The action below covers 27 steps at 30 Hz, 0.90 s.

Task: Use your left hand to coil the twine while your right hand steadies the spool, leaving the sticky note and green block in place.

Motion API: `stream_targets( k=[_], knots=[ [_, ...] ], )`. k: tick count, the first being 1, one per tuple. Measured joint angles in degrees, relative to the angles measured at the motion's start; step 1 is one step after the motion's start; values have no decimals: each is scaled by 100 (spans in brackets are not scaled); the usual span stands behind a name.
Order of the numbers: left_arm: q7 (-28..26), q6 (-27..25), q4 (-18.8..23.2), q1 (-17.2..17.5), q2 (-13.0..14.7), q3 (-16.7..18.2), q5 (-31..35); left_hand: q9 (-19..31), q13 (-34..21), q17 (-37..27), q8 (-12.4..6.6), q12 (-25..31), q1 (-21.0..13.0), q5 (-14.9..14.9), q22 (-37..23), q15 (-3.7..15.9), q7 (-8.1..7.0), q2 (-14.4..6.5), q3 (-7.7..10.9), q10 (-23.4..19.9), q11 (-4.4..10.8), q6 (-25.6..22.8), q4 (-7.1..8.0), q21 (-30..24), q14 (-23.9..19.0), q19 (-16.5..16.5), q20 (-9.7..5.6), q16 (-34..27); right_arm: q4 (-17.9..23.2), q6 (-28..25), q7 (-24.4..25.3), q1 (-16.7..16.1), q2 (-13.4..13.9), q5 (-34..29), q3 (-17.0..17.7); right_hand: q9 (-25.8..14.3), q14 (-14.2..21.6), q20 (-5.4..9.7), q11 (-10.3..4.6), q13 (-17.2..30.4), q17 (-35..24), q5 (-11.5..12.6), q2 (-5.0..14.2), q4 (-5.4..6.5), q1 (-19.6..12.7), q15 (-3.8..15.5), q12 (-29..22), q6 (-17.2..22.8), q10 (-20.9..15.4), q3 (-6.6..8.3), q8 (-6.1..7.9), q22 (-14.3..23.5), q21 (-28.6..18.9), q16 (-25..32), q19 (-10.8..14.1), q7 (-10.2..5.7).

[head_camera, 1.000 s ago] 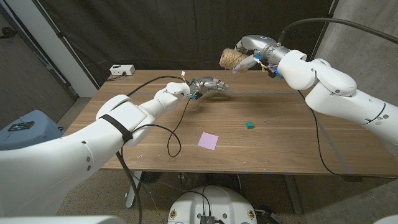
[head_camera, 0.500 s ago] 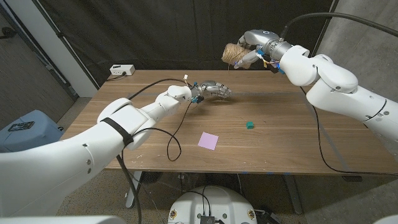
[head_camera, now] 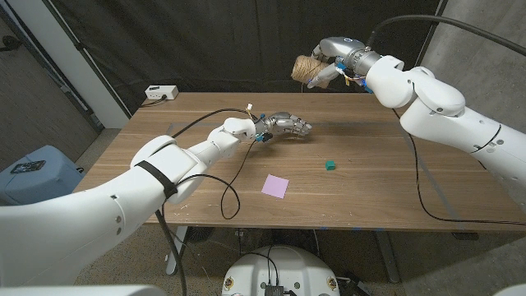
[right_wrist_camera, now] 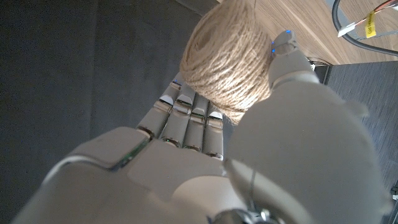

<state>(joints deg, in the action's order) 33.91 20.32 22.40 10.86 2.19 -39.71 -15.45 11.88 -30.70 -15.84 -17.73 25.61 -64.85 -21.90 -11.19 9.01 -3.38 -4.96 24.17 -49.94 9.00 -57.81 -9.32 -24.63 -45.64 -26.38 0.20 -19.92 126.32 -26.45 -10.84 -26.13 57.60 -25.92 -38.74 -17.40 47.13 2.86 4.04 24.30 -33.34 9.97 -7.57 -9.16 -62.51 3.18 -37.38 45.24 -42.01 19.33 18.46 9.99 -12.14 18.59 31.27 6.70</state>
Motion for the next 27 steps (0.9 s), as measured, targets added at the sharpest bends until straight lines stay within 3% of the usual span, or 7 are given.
stream_targets(
  k=[27],
  knots=[
    [421,38,573,347,46,42,-7,-1,1,1,0,0,0,0,13,-13,0,0,0,-21,-21,0,0,0,-13,-1,0,44,-586,-116,-135,386,-365,-251,-337,-4,11,0,-16,37,-29,-7,1,-8,1,8,39,14,-9,-23,0,0,0,-24,0,-14]
  ],
)
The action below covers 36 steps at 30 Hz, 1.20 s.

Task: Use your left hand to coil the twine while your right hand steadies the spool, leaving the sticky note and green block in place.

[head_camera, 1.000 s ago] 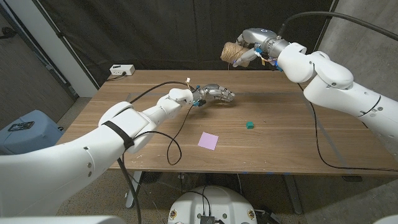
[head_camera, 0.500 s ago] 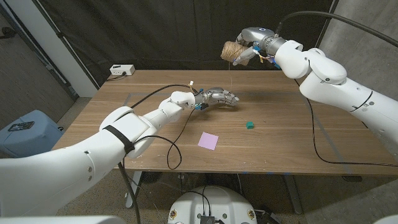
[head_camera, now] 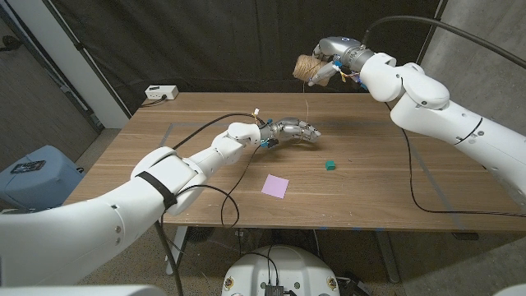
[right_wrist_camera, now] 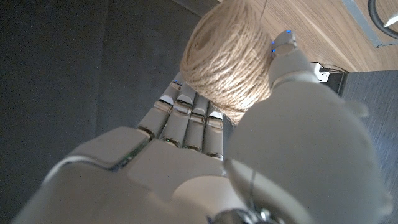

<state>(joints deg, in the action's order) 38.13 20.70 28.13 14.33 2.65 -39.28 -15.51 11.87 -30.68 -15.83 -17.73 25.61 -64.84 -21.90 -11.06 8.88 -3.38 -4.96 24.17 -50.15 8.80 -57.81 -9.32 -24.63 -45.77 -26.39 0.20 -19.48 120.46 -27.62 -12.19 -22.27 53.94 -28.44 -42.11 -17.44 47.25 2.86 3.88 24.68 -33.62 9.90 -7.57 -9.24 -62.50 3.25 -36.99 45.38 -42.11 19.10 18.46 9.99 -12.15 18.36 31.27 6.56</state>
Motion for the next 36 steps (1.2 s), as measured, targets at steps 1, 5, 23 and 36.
stream_targets(
  k=[1,5,23,36],
  knots=[
    [0,0,9,4,1,0,0,0,0,0,0,0,0,0,10,-9,0,0,0,0,0,0,0,0,-9,0,0,0,0,-11,-2,0,0,-7,0,0,4,0,-1,-1,0,0,0,0,0,-3,-5,0,1,0,0,0,0,0,0,0],
    [44,-26,85,35,11,2,-23,0,-27,0,0,0,0,0,15,-9,0,0,0,-2,2,0,0,0,-9,0,0,0,-103,-23,-8,54,-58,-32,-53,0,11,0,-5,-10,1,-4,1,0,0,-5,-18,1,5,0,0,0,0,-5,0,-1],
    [193,-225,717,237,153,-22,-109,0,-27,-17,0,-23,0,0,14,-8,0,0,0,-52,11,0,0,-43,-8,0,0,-2,-459,-110,-48,221,-223,-82,-227,4,18,0,-8,-12,-25,7,10,-8,10,-1,-17,3,8,-23,-21,0,0,-21,0,-3],
    [303,-328,1034,340,237,-74,-181,0,-27,-28,0,-23,0,0,14,-8,0,0,0,-52,11,0,0,-43,-8,0,0,-3,-654,-173,-76,306,-310,-127,-322,2,28,0,-13,-8,-25,6,48,7,48,-8,-1,2,13,-39,0,0,0,-28,0,-3]
  ],
)
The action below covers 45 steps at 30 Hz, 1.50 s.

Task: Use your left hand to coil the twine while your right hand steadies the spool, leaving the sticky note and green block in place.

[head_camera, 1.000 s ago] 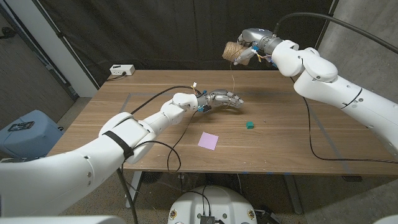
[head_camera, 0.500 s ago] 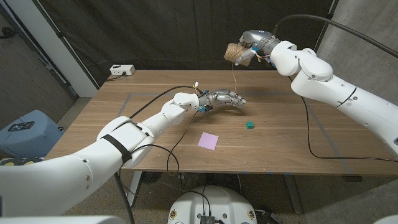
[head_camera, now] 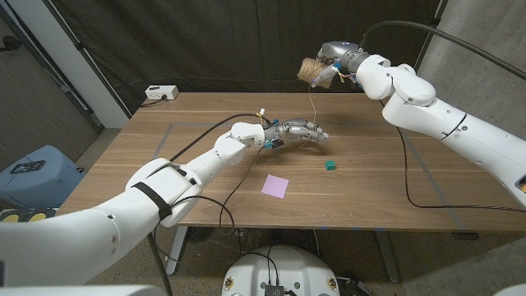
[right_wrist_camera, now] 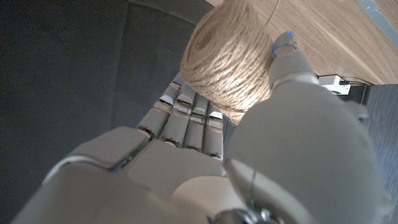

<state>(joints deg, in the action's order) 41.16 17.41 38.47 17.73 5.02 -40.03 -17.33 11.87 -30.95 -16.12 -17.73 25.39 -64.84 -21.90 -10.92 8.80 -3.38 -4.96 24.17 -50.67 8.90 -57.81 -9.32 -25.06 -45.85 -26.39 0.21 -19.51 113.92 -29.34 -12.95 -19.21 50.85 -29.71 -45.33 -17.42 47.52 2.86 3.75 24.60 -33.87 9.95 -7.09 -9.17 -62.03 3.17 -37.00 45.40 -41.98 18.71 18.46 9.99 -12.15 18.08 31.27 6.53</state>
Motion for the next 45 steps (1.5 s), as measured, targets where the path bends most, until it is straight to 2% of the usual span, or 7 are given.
stream_targets(
  k=[15,16,30,37,39,41,45],
  knots=[
    [51,-42,284,95,110,-41,-34,0,-27,0,0,0,0,0,-1,0,21,0,-26,-20,-21,-21,26,0,0,0,0,23,-119,-122,9,41,-58,-87,-61,-2,13,0,-1,25,-28,-5,-2,8,-2,10,30,0,-34,-41,-1,0,0,-16,0,0],
    [131,-105,305,103,120,-42,-87,0,-27,1,0,0,0,0,-1,0,21,0,-25,-20,-21,-21,26,0,0,0,0,23,-337,-127,9,115,-162,-88,-155,-2,13,0,-1,26,-28,-5,-3,8,-3,10,30,0,-34,-41,-1,0,0,-16,0,0],
    [172,-325,745,278,347,-37,-203,0,-26,-26,0,-44,0,0,-1,0,21,0,-33,-20,-21,-21,17,0,0,21,21,45,-587,-223,3,256,-331,-153,-313,19,17,0,-2,21,-27,-11,-5,1,-5,12,68,0,-35,-49,-20,0,0,-39,0,0],
    [115,-515,1373,526,679,2,-274,0,-26,-26,0,-44,0,0,-1,0,21,0,-33,-20,-21,-21,17,0,0,21,21,44,-633,-285,-16,293,-386,-186,-375,29,30,0,-4,22,-25,2,-5,1,-5,8,73,0,-36,-49,0,0,0,-45,0,0],
    [88,-581,1373,526,679,2,-297,0,-26,-26,0,-44,0,0,-1,0,21,0,-33,-20,-21,-21,17,0,0,21,21,44,-654,-300,-20,309,-417,-198,-403,29,30,0,-4,23,-24,2,-5,1,-5,8,73,0,-36,-49,0,0,0,-45,0,0],
    [60,-645,1762,678,886,22,-321,0,-26,-26,22,-44,0,0,-1,0,21,0,-33,-20,-21,-21,17,0,0,21,21,53,-671,-352,-39,321,-437,-221,-422,28,30,0,-5,23,-23,2,-5,1,-6,8,74,0,-36,-49,0,0,0,-45,0,0],
    [3,-764,2025,783,1028,33,-371,0,-25,-12,22,-69,0,0,-1,0,21,0,-33,-20,-21,-21,17,-40,0,21,21,66,-690,-389,-54,353,-481,-245,-464,26,30,0,-8,24,-23,2,-18,0,-18,8,62,0,-33,-49,0,0,0,-46,0,0]
  ],
)
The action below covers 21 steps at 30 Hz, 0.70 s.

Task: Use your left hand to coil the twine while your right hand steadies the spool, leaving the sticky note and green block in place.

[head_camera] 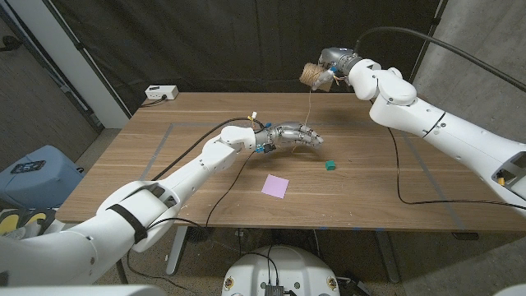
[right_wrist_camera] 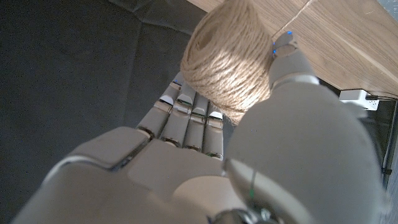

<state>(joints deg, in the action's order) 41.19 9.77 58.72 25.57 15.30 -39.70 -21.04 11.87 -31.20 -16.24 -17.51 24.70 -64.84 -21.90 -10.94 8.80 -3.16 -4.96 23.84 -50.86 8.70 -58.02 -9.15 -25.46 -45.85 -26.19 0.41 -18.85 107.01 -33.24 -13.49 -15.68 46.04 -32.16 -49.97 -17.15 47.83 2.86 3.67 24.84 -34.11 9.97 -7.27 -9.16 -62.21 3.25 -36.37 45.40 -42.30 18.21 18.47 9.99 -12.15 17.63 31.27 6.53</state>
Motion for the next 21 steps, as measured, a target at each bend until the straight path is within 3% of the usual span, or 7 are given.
stream_targets(
  k=[11,21],
  knots=[
    [-109,-207,728,301,386,30,-149,0,-29,-14,0,-15,0,0,0,0,0,0,0,0,0,0,0,-5,0,0,0,0,-76,-91,-56,115,-114,-67,-137,-2,-17,0,-6,1,-32,-1,7,7,7,18,-14,-19,6,-37,0,0,0,-15,0,-19],
    [-84,-236,924,377,538,31,-246,0,-29,-14,0,-15,0,0,0,0,0,0,0,0,0,0,0,-5,0,0,0,22,-217,-225,-154,246,-241,-194,-247,-2,-18,0,-15,2,-32,-7,22,7,22,19,-12,-19,15,-38,-15,0,0,-18,0,-19]
  ],
)
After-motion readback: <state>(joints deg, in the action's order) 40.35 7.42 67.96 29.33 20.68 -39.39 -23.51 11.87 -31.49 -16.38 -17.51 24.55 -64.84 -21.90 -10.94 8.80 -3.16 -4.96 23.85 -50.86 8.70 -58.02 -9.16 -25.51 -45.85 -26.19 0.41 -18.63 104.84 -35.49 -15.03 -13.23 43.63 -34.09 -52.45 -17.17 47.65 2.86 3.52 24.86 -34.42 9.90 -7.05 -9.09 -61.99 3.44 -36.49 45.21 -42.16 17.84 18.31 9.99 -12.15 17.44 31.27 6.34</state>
